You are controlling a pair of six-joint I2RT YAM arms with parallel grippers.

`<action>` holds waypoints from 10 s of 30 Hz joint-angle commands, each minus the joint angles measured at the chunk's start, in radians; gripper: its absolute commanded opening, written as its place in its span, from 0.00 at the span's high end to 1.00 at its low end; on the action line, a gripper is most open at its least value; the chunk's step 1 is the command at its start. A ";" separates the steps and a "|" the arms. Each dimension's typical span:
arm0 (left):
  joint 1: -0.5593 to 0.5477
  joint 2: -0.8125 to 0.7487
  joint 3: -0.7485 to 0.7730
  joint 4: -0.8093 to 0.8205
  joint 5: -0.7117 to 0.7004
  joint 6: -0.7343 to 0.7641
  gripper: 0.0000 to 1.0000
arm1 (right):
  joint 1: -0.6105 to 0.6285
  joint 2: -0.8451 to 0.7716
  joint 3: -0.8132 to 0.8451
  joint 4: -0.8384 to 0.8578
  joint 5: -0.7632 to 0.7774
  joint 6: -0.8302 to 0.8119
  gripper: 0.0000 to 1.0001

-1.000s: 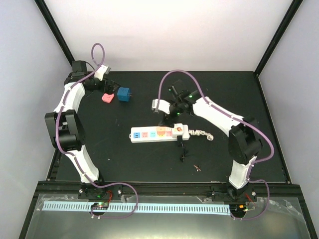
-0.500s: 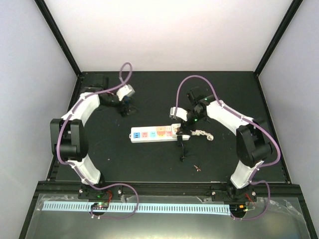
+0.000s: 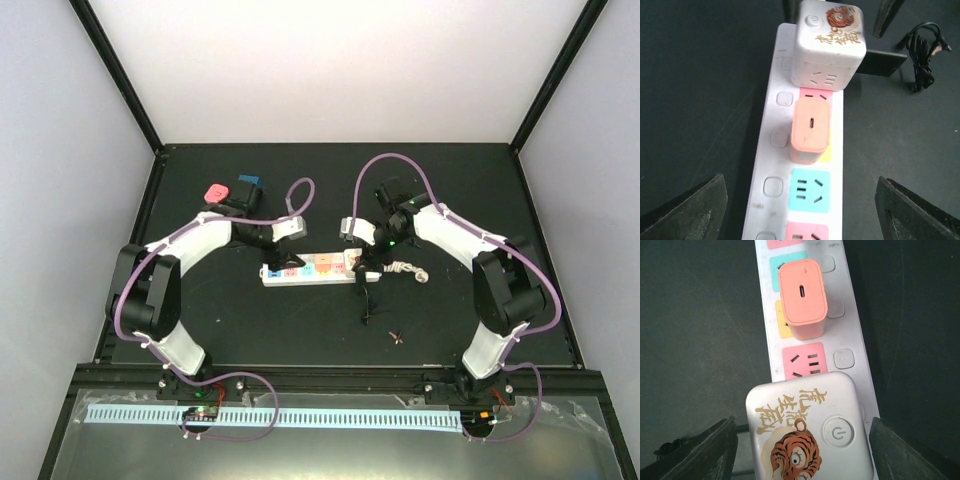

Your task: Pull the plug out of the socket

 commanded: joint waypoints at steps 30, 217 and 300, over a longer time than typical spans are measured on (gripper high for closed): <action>-0.246 0.076 -0.017 0.174 -0.349 0.091 0.60 | 0.019 0.067 -0.013 0.062 0.005 -0.006 0.48; -0.282 0.148 -0.153 0.860 -0.413 -0.732 0.38 | 0.048 0.181 -0.068 0.439 0.423 0.955 0.99; -0.115 -0.231 -0.252 0.522 -0.248 -0.627 0.91 | 0.045 0.199 -0.074 0.461 0.448 0.927 0.89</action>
